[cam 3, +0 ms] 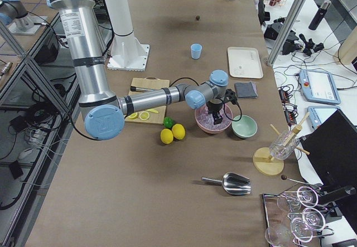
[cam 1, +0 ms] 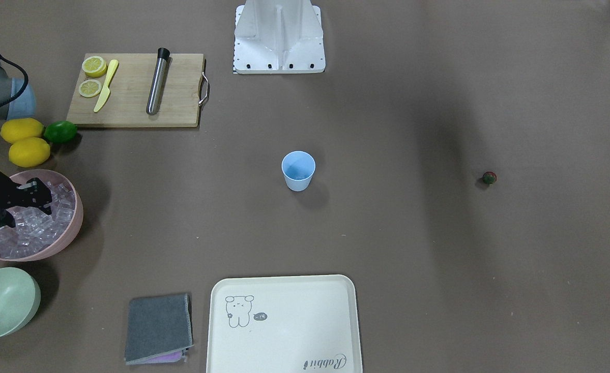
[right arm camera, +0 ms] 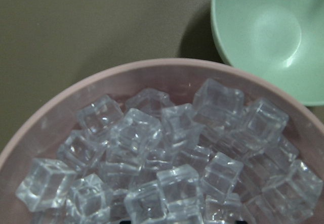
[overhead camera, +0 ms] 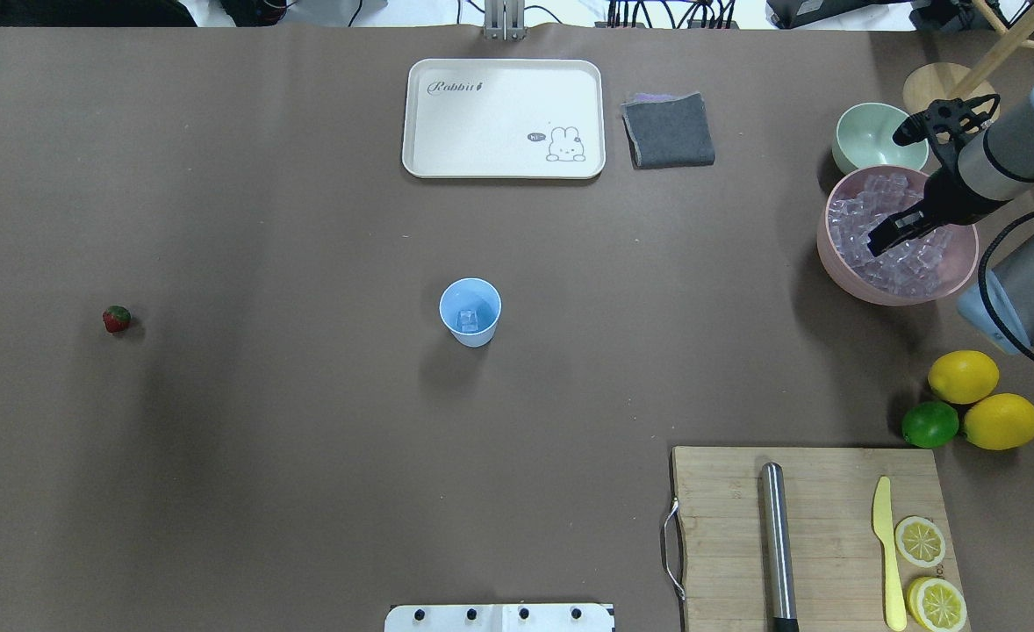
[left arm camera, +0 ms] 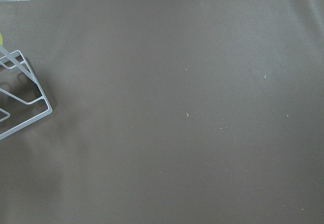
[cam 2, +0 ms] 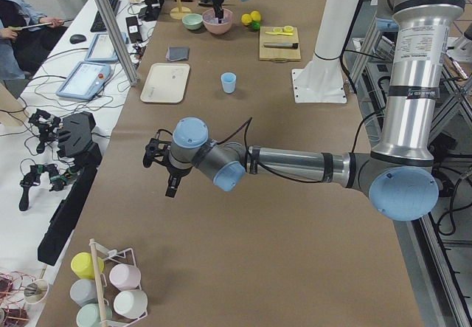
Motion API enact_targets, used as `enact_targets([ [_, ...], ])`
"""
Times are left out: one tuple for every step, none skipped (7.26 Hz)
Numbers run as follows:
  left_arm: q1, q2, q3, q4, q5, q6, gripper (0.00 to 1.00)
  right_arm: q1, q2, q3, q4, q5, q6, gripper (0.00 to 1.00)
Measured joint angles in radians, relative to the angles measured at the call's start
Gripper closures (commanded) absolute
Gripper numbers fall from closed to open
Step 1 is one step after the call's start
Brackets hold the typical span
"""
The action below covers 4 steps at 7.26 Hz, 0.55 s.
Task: Put ice and strawberries in cup
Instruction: 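Lower the right gripper into the ice and grasp another cube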
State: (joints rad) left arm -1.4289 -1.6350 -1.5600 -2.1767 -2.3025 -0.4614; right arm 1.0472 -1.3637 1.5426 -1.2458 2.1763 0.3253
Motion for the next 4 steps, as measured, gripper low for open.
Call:
enact_targets([
  [0.001, 0.000, 0.000, 0.000, 0.000, 0.001, 0.03, -0.001, 0.000, 0.000, 0.000, -0.001, 0.000, 0.48],
  [0.001, 0.000, 0.000, 0.000, 0.000, 0.001, 0.03, -0.001, 0.000, 0.000, 0.000, -0.001, 0.000, 0.54],
  [0.001, 0.000, 0.001, 0.000, 0.000, 0.001, 0.03, -0.001, 0.000, 0.002, 0.000, -0.001, 0.001, 0.55],
  [0.001, 0.000, 0.001, 0.000, 0.000, 0.001, 0.03, -0.001, 0.001, 0.005, 0.000, -0.001, 0.001, 0.55],
])
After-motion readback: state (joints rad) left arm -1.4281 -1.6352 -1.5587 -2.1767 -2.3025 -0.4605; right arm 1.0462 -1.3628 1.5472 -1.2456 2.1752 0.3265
